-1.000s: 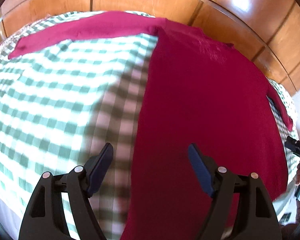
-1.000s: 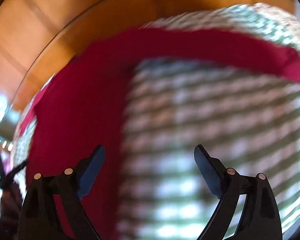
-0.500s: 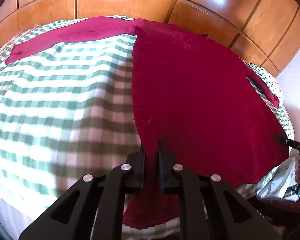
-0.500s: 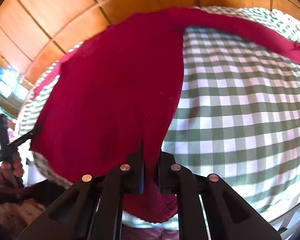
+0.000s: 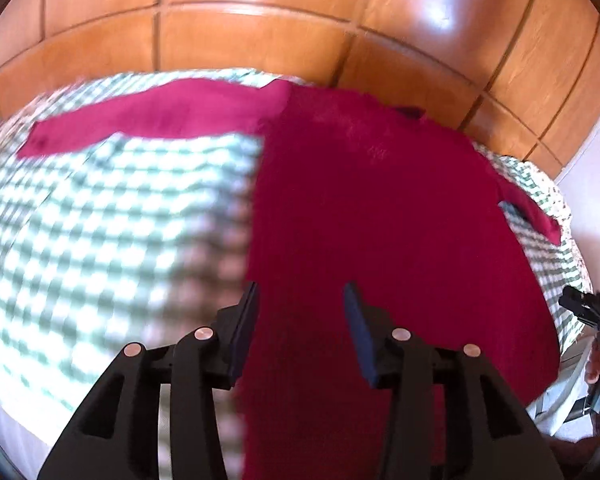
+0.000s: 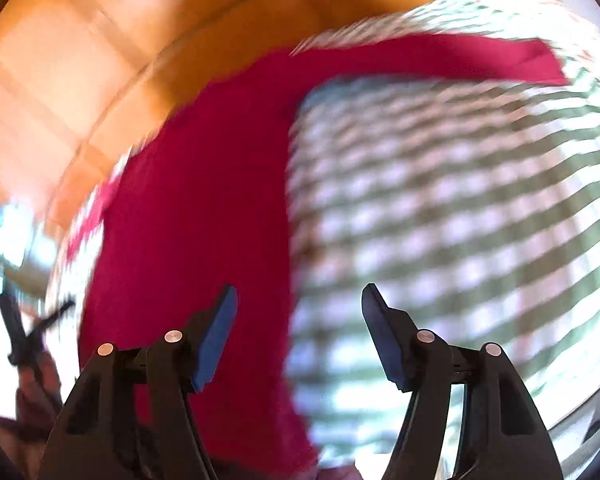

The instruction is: Fold small clothes

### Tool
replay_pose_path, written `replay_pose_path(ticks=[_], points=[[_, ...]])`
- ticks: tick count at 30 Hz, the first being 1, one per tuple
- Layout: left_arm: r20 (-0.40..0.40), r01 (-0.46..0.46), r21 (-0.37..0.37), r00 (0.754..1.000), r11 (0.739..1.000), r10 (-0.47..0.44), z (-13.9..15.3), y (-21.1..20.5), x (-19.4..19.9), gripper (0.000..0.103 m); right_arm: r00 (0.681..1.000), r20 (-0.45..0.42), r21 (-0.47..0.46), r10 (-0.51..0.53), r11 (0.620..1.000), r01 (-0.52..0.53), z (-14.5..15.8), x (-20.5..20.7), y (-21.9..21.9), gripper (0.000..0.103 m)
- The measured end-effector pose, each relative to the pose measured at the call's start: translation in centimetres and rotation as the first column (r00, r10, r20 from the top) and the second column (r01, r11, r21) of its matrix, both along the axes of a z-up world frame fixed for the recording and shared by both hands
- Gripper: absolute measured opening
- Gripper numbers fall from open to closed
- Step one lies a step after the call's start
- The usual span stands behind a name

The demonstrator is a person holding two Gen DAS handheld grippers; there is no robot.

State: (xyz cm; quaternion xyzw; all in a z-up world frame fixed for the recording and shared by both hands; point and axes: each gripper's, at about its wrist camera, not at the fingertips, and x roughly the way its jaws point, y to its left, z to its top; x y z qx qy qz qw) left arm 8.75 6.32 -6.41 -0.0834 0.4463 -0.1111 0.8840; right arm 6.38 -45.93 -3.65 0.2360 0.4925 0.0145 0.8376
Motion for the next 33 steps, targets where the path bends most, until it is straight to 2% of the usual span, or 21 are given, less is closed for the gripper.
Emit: replay_pose_path(ticks=[2, 4, 6, 9, 14, 17, 19, 21, 23, 25, 26, 27, 30, 33], points=[[0.015, 0.014, 0.014, 1.000, 1.000, -0.014, 0.0, -2.2, 2.0, 0.052, 0.994, 0.024, 0.033, -0.109, 0.994, 0.109, 0.0, 1.3, -2.5, 0.064], [0.000, 0.039, 0.018, 0.999, 0.999, -0.039, -0.5, -4.1, 3.4, 0.052, 0.968, 0.050, 0.082, -0.247, 0.967, 0.243, -0.5, 2.7, -5.9, 0.064], [-0.024, 0.066, 0.033, 0.998, 0.997, -0.065, -1.0, -5.9, 4.7, 0.052, 0.926, 0.070, 0.141, -0.372, 0.922, 0.360, -1.0, 3.6, -9.2, 0.061], [-0.050, 0.112, 0.068, 0.993, 0.991, -0.109, -1.8, -8.3, 5.4, 0.052, 0.839, 0.078, 0.231, -0.538, 0.829, 0.510, -2.2, 5.4, -14.1, 0.057], [-0.091, 0.128, 0.093, 0.989, 0.987, -0.119, -3.1, -9.7, 6.3, 0.057, 0.734, 0.051, 0.264, -0.677, 0.718, 0.644, -4.0, 8.9, -19.3, 0.057], [-0.091, 0.130, 0.104, 0.989, 0.986, -0.121, -3.2, -10.1, 6.5, 0.060, 0.702, 0.030, 0.254, -0.711, 0.685, 0.683, -5.1, 11.0, -20.9, 0.053], [-0.094, 0.131, 0.113, 0.988, 0.985, -0.120, -3.4, -10.5, 6.7, 0.062, 0.698, 0.025, 0.222, -0.716, 0.685, 0.694, -5.5, 12.7, -22.0, 0.047], [-0.095, 0.129, 0.115, 0.988, 0.985, -0.119, -3.6, -10.8, 7.1, 0.063, 0.718, 0.004, 0.151, -0.696, 0.710, 0.688, -5.4, 14.2, -22.6, 0.007], [-0.096, 0.126, 0.110, 0.989, 0.986, -0.115, -3.7, -10.8, 7.4, 0.063, 0.728, 0.016, 0.051, -0.686, 0.727, 0.684, -4.4, 14.3, -23.3, 0.005], [-0.098, 0.122, 0.100, 0.989, 0.987, -0.112, -3.7, -10.9, 7.8, 0.063, 0.713, 0.055, -0.033, -0.699, 0.713, 0.701, -3.8, 13.5, -24.2, 0.003], [-0.098, 0.124, 0.099, 0.989, 0.987, -0.114, -3.7, -11.0, 7.9, 0.063, 0.697, 0.049, -0.030, -0.715, 0.696, 0.717, -3.8, 13.3, -25.1, 0.003], [-0.096, 0.124, 0.099, 0.989, 0.987, -0.114, -3.7, -11.0, 7.9, 0.064, 0.698, 0.041, -0.008, -0.715, 0.699, 0.715, -3.9, 13.0, -25.4, 0.003], [-0.096, 0.120, 0.087, 0.989, 0.989, -0.112, -3.6, -10.9, 8.0, 0.065, 0.740, 0.063, -0.032, -0.670, 0.740, 0.672, -2.7, 13.8, -24.7, 0.003], [-0.095, 0.122, 0.067, 0.989, 0.990, -0.116, -3.4, -10.6, 8.1, 0.065, 0.782, 0.120, -0.004, -0.612, 0.787, 0.616, -0.4, 14.8, -22.6, 0.003]])
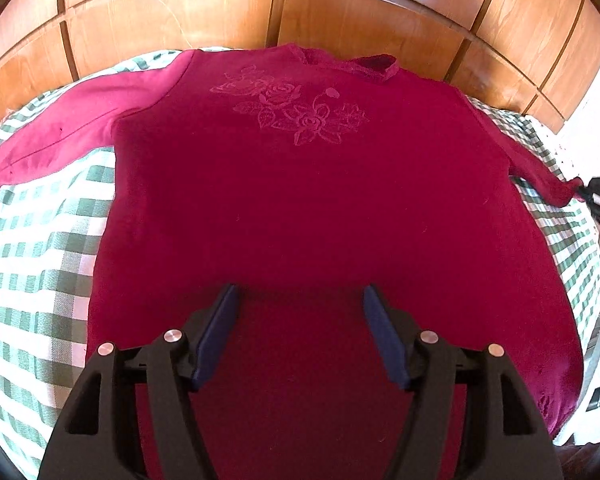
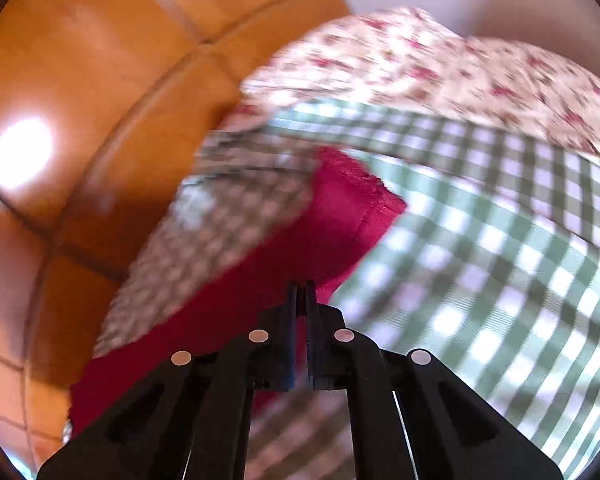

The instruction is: Fold small clothes

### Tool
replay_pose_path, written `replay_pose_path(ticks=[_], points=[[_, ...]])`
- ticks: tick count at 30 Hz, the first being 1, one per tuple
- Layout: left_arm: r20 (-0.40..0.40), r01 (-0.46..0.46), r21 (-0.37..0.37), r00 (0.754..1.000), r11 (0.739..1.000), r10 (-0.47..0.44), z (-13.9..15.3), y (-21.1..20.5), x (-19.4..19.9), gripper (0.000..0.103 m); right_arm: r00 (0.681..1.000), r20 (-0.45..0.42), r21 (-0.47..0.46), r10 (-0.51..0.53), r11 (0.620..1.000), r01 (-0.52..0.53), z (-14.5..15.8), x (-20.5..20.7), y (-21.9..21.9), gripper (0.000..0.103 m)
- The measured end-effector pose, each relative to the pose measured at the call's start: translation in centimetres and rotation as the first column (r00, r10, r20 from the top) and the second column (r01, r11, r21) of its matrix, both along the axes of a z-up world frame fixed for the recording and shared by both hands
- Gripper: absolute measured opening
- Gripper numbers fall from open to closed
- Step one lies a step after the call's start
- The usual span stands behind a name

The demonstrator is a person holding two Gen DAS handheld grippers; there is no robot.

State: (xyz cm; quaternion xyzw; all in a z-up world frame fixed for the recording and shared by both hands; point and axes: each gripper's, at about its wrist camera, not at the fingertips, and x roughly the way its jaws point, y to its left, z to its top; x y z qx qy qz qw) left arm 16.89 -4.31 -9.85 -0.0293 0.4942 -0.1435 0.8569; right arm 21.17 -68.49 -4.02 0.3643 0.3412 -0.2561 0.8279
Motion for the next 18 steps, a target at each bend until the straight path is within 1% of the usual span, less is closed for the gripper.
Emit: replay_pose_path(ticks=[2, 4, 7, 8, 10, 11, 13, 14, 15, 16, 17, 18], points=[[0.000, -0.001, -0.021, 1.000, 1.000, 0.001, 0.2, 0.4, 0.0, 0.065, 0.995, 0.059, -0.003, 0.077, 0.997, -0.076, 2.2, 0.9, 2.4, 0.003], [-0.002, -0.008, -0.050, 1.000, 0.999, 0.008, 0.5, 0.9, 0.0, 0.065, 0.983, 0.105, -0.017, 0.151, 0.988, -0.150, 4.0, 2.4, 4.8, 0.003], [0.001, -0.021, -0.081, 1.000, 0.996, 0.021, 0.8, 1.8, 0.0, 0.065, 0.937, 0.167, -0.049, 0.306, 0.952, -0.302, 6.9, 4.6, 10.3, 0.003], [0.002, -0.026, -0.091, 1.000, 0.996, 0.026, 0.9, 2.0, 0.0, 0.065, 0.917, 0.185, -0.056, 0.354, 0.935, -0.350, 7.6, 5.4, 12.2, 0.003], [0.005, -0.033, -0.109, 0.999, 0.993, 0.033, 1.1, 2.5, 0.0, 0.065, 0.860, 0.214, -0.072, 0.463, 0.886, -0.459, 8.8, 7.3, 16.8, 0.003], [0.005, -0.034, -0.118, 0.999, 0.992, 0.035, 1.2, 2.8, 0.0, 0.065, 0.821, 0.226, -0.078, 0.525, 0.849, -0.522, 9.2, 8.4, 19.7, 0.003], [0.004, -0.040, -0.139, 0.999, 0.990, 0.041, 1.4, 3.3, 0.2, 0.065, 0.763, 0.234, -0.081, 0.602, 0.795, -0.602, 9.4, 9.8, 23.8, 0.003], [0.004, -0.043, -0.148, 0.999, 0.988, 0.044, 1.4, 3.6, 0.3, 0.065, 0.725, 0.232, -0.080, 0.648, 0.756, -0.650, 9.2, 10.8, 26.7, 0.003], [0.002, -0.048, -0.163, 0.999, 0.985, 0.049, 1.5, 3.9, 0.6, 0.065, 0.701, 0.230, -0.076, 0.676, 0.730, -0.679, 8.9, 11.5, 28.3, 0.003], [0.000, -0.052, -0.175, 0.999, 0.983, 0.053, 1.6, 4.1, 0.7, 0.065, 0.669, 0.225, -0.070, 0.708, 0.697, -0.714, 8.5, 12.1, 30.4, 0.003], [-0.001, -0.056, -0.184, 0.998, 0.981, 0.057, 1.6, 4.3, 0.8, 0.065, 0.628, 0.217, -0.063, 0.747, 0.653, -0.755, 7.8, 12.8, 33.0, 0.003], [-0.006, -0.062, -0.200, 0.998, 0.978, 0.063, 1.7, 4.6, 1.1, 0.065, 0.598, 0.217, -0.050, 0.772, 0.620, -0.783, 7.3, 13.3, 34.5, 0.004]])
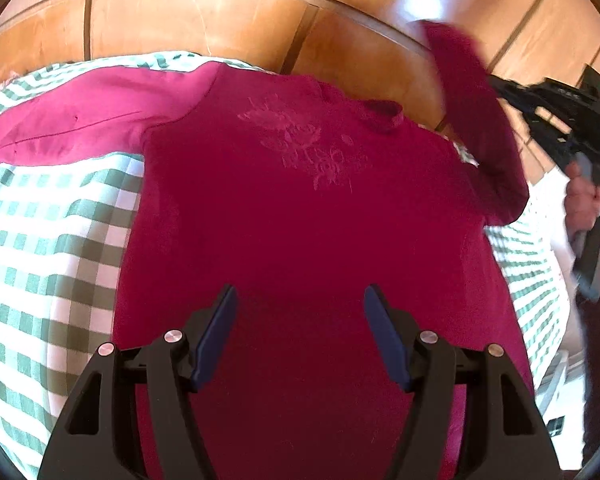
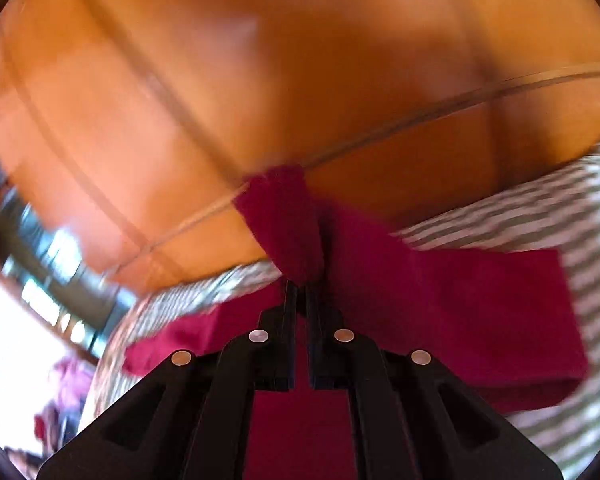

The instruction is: Fold small clothes

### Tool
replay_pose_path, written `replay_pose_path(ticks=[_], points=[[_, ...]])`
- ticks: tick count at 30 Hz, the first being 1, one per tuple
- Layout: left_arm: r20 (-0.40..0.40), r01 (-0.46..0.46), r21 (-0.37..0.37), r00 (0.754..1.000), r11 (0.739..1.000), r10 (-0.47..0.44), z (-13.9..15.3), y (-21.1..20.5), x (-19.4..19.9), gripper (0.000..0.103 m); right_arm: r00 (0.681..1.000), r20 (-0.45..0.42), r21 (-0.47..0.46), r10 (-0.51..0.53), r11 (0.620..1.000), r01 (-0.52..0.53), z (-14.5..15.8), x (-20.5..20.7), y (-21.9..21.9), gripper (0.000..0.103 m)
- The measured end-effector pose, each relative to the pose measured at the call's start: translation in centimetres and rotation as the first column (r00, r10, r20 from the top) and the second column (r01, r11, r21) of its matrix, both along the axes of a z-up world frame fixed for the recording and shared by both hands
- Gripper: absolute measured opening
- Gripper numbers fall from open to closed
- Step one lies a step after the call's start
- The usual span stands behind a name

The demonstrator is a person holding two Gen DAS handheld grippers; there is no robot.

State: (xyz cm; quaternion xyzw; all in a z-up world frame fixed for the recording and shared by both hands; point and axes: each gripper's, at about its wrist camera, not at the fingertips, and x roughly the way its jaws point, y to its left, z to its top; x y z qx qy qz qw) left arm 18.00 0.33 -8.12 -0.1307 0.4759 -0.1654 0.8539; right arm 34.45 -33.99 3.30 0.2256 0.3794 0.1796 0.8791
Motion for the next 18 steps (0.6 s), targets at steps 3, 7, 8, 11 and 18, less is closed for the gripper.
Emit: replay_pose_path(ticks=[3, 7, 8, 11, 18], points=[[-0.005, -0.017, -0.038, 1.000, 0.999, 0.016, 0.3, 0.7, 0.8, 0.065, 0.994, -0.038, 0.030, 0.101, 0.995, -0.100, -1.3, 0.3, 4.1, 0.035], [-0.006, -0.038, -0.068, 0.999, 0.997, 0.038, 0.6, 1.6, 2.3, 0.064, 0.998, -0.011, 0.051, 0.057, 0.997, -0.056, -1.7, -1.3, 3.9, 0.078], [-0.008, -0.042, -0.079, 0.999, 0.996, 0.042, 0.7, 1.7, 2.7, 0.063, 0.998, -0.021, 0.062, 0.053, 0.997, -0.052, -1.8, -2.1, 3.6, 0.078], [-0.013, -0.052, -0.096, 0.999, 0.994, 0.051, 0.8, 1.8, 4.6, 0.060, 0.998, -0.063, 0.080, 0.009, 0.997, -0.004, -2.9, -4.2, 1.3, 0.078], [-0.057, -0.029, -0.159, 0.998, 0.987, 0.020, 0.6, -1.1, 10.4, 0.057, 0.975, -0.185, 0.080, -0.125, 0.987, 0.142, -7.1, -10.8, -6.0, 0.083]])
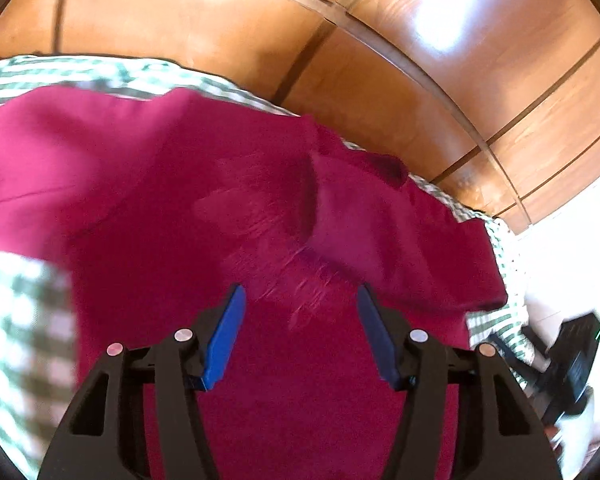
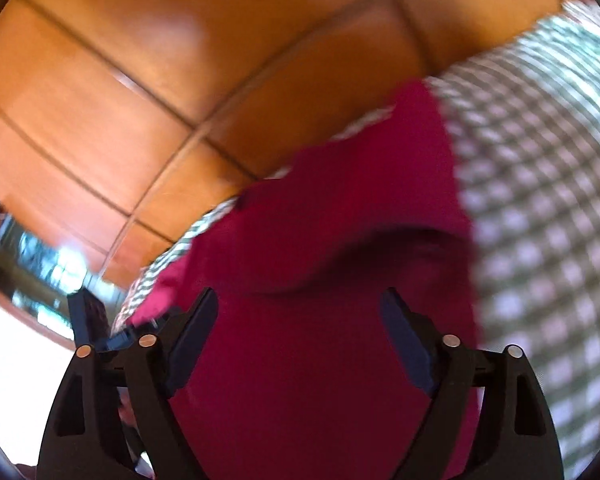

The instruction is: Fold small clothes

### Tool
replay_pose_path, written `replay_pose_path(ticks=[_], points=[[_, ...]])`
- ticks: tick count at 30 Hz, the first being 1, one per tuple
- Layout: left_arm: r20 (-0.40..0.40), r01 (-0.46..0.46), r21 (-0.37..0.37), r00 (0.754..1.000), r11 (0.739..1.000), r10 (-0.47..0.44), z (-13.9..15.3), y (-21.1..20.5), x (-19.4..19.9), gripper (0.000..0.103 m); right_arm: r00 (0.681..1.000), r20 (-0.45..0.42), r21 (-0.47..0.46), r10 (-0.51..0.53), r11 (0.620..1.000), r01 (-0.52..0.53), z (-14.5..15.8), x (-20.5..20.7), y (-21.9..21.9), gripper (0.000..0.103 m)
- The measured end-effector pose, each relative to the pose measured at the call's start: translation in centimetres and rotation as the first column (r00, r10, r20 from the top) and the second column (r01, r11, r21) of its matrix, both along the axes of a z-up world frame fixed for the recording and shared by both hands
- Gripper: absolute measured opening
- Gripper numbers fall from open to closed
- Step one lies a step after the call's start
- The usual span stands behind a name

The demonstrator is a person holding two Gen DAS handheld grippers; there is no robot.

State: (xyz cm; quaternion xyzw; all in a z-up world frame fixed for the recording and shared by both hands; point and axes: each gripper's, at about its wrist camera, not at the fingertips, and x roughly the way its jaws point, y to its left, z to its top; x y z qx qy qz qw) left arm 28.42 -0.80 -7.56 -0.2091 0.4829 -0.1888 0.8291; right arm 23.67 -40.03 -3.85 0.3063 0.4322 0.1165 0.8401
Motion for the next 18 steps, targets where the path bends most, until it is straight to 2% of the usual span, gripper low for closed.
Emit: replay_pose_path(ticks=[3, 5, 7, 9, 11, 14, 16, 18], points=[[-0.013, 0.012, -0.002, 1.000, 1.000, -0.012, -0.2, -1.8, 1.9, 0.057, 0.998, -0.035, 0.040, -0.049, 0.998, 0.050, -1.4, -1.0, -1.7, 0.083], [-0.022, 0.016, 0.001, 1.000, 1.000, -0.016, -0.4, -2.9, 2.9, 0.049, 0.996, -0.032, 0.076, -0.077, 0.994, 0.079, -2.0, -0.9, -2.4, 0.086], [-0.031, 0.039, -0.013, 0.999, 0.999, -0.040, -0.5, -3.9, 3.9, 0.016, 0.995, -0.023, 0.111, -0.097, 0.989, 0.099, -2.3, -0.4, -3.0, 0.087], [-0.005, 0.038, 0.010, 0.999, 0.999, -0.038, 0.2, -4.2, 4.4, 0.008, 0.994, -0.018, 0.147, -0.110, 0.983, 0.112, -2.5, 0.7, -3.5, 0.087], [0.049, 0.014, -0.003, 0.999, 1.000, -0.014, 1.8, -3.8, 4.3, 0.007, 0.992, -0.005, 0.146, -0.126, 0.981, 0.125, -2.4, 2.1, -3.4, 0.087], [0.116, -0.061, -0.013, 0.991, 0.998, 0.063, 4.2, -0.7, 3.2, 0.007, 0.989, 0.012, 0.124, -0.147, 0.982, 0.144, -2.4, 3.4, -3.3, 0.089], [0.129, -0.092, 0.011, 0.988, 0.996, 0.090, 4.6, 1.3, 2.6, 0.007, 0.991, -0.011, 0.123, -0.131, 0.984, 0.131, -3.0, 4.0, -3.0, 0.090], [0.119, -0.095, 0.084, 0.989, 0.992, 0.085, 3.6, 1.8, 2.6, 0.007, 0.994, -0.034, 0.115, -0.103, 0.988, 0.106, -3.9, 4.3, -2.2, 0.090]])
